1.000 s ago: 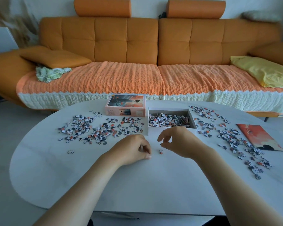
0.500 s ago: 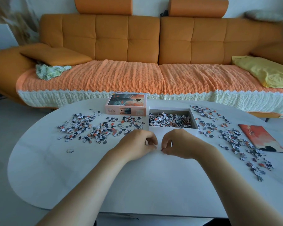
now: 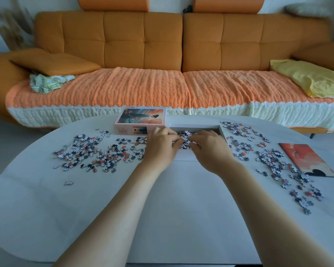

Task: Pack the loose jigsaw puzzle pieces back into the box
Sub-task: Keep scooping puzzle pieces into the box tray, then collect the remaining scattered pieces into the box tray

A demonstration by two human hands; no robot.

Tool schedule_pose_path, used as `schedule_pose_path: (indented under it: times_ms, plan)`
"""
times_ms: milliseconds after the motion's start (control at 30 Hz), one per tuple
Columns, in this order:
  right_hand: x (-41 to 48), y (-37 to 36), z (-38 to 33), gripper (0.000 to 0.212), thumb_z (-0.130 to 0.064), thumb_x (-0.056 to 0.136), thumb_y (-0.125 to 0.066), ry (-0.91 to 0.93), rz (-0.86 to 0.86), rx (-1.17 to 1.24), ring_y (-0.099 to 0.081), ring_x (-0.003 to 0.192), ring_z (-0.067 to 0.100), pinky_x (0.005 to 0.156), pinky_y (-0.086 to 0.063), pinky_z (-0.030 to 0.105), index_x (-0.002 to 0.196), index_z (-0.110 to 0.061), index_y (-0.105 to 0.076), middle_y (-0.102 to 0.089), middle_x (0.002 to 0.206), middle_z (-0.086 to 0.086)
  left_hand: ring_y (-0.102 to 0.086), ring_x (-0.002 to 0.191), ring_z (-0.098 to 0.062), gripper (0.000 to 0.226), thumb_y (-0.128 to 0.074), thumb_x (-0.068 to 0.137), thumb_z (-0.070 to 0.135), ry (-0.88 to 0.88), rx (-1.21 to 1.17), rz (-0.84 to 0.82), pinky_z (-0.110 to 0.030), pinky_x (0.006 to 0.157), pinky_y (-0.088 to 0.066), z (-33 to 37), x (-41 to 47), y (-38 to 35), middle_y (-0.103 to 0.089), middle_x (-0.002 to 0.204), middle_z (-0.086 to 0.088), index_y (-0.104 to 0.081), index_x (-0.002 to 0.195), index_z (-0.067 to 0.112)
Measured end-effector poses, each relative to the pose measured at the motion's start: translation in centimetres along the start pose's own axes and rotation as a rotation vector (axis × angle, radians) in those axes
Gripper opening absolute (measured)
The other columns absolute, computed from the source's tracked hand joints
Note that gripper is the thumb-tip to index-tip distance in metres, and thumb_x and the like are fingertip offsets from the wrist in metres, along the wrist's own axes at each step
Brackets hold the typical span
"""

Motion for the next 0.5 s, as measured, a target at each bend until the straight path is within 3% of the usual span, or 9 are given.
schedule_pose_path:
  times_ms: [67,133,200,333,500]
  plan:
    - [-0.3,-0.3,-0.8,0.026,-0.029,0.095,-0.048,0.066,-0.066,0.111,-0.059,0.097,0.023,0.081,-0.049,0.039,0.109,-0.028,-0.070,-0.068,0.103,-0.004,-0.046,0.112,-0.024,0.023,-0.058,0.096,0.030,0.024,-0.047,-0.031,-0.029,0.095,-0.033,-0.5,-0.3,-0.3,-0.058,0.118,-0.002,-0.073,0.111,0.020]
    - [-0.6,-0.9,-1.2,0.029,-0.034,0.095,-0.044,0.073,-0.201,0.177,-0.061,0.098,0.018,0.085,-0.048,0.036,0.117,-0.033,-0.065,-0.068,0.111,-0.009,-0.045,0.118,-0.018,0.032,-0.056,0.096,0.029,0.086,-0.151,-0.091,-0.023,0.095,-0.031,-0.6,-0.6,-0.2,-0.047,0.128,-0.003,-0.062,0.126,0.018]
    - [-0.7,-1.4,-1.1,0.035,-0.042,0.096,-0.040,0.044,-0.262,0.067,-0.060,0.108,0.015,0.095,-0.043,0.036,0.125,-0.038,-0.059,-0.064,0.124,-0.014,-0.044,0.123,-0.014,0.040,-0.055,0.097,0.030,0.143,-0.211,-0.166,-0.021,0.096,-0.029,-0.6,-0.9,-0.1,-0.039,0.135,0.001,-0.052,0.135,0.020]
    - [-0.6,-1.4,-1.2,0.042,-0.046,0.097,-0.037,0.019,-0.268,0.011,-0.044,0.133,0.009,0.112,-0.029,0.040,0.133,-0.035,-0.055,-0.050,0.142,-0.015,-0.036,0.135,-0.015,0.047,-0.054,0.097,0.028,0.154,-0.250,-0.225,-0.023,0.104,-0.025,-0.3,-1.5,0.3,-0.036,0.145,0.002,-0.043,0.142,0.020]
    - [-0.8,-1.2,-2.2,0.045,-0.043,0.098,-0.039,0.018,-0.340,0.000,-0.044,0.133,0.013,0.115,-0.024,0.038,0.141,-0.030,-0.046,-0.048,0.145,-0.009,-0.026,0.142,-0.012,0.053,-0.049,0.099,0.027,0.134,-0.248,-0.288,-0.033,0.112,-0.025,-0.7,-3.1,1.5,-0.029,0.154,0.008,-0.031,0.149,0.027]
Point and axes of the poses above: each hand's wrist, its own x-axis towards the middle knuckle, its own y-axis out of the back of the hand, z = x × y, the point moved 4 cm from there along x, towards the middle knuckle
